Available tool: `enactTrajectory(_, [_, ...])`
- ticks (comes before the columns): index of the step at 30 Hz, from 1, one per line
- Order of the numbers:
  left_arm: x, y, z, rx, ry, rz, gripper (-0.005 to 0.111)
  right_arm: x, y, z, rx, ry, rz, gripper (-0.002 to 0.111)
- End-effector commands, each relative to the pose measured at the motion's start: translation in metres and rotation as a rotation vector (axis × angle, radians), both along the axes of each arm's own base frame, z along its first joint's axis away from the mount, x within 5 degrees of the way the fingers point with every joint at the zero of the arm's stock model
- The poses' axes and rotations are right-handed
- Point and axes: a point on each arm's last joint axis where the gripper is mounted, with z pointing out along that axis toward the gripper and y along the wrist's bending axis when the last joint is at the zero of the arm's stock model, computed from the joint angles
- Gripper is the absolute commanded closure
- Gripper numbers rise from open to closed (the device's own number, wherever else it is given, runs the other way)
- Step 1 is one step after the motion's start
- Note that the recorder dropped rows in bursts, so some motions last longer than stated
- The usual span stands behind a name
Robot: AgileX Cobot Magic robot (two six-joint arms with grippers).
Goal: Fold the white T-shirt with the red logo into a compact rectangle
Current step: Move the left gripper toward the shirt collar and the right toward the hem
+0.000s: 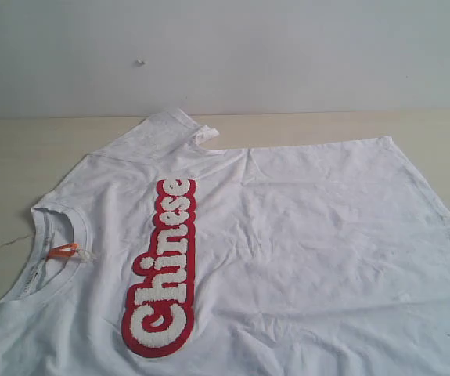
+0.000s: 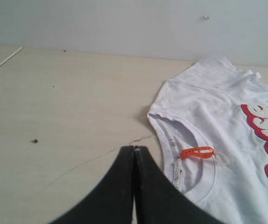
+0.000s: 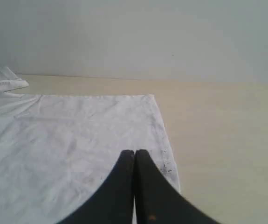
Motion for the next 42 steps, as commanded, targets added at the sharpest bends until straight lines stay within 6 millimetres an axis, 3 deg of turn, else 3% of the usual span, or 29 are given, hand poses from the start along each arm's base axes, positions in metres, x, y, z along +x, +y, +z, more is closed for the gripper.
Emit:
enactTrajectory(1, [0.000,0.000,0.001,-0.008,-0.012,0.002,0.107,0.000,0.000,0.003,-0.012,-0.022,0.003,0.108])
enactTrajectory(12, [0.002,0.000,0.034,-0.048,-0.376,0.007,0.107,0.000,0.002,0.035,-0.047,-0.381,0.021,0.108])
enactTrajectory(16, [-0.002,0.001,0.050,-0.237,-0.557,0.001,0.107,-0.003,0.003,0.046,0.031,-0.512,0.032,0.108])
enactTrajectory(22, [-0.008,0.001,0.066,-0.436,-0.737,-0.042,0.107,-0.011,0.005,0.064,0.294,-0.748,0.102,0.108])
enactTrajectory(27, [-0.014,0.000,0.088,-0.461,-0.781,-0.060,0.107,-0.015,0.005,0.076,0.357,-0.801,0.126,0.108])
enactTrajectory(32, [-0.008,0.000,0.120,-0.429,-0.745,-0.058,0.107,-0.027,0.006,0.115,0.355,-0.886,0.146,0.108])
enactTrajectory(35, [0.000,-0.004,0.167,-0.241,-0.729,-0.079,0.107,-0.029,0.008,0.164,0.287,-0.866,0.142,0.108])
enactTrajectory(36, [0.004,-0.004,0.173,-0.226,-0.706,-0.073,0.107,-0.028,0.008,0.171,0.273,-0.851,0.137,0.108])
enactTrajectory(39, [0.033,-0.002,0.201,-0.139,-0.565,-0.030,0.107,-0.004,0.004,0.203,0.201,-0.673,0.076,0.108])
enactTrajectory(40, [0.040,-0.001,0.203,-0.134,-0.525,-0.017,0.107,0.002,0.003,0.206,0.194,-0.636,0.063,0.108])
enactTrajectory(42, [0.074,0.004,0.202,-0.089,-0.284,0.053,0.107,0.038,-0.004,0.214,0.154,-0.418,-0.008,0.108])
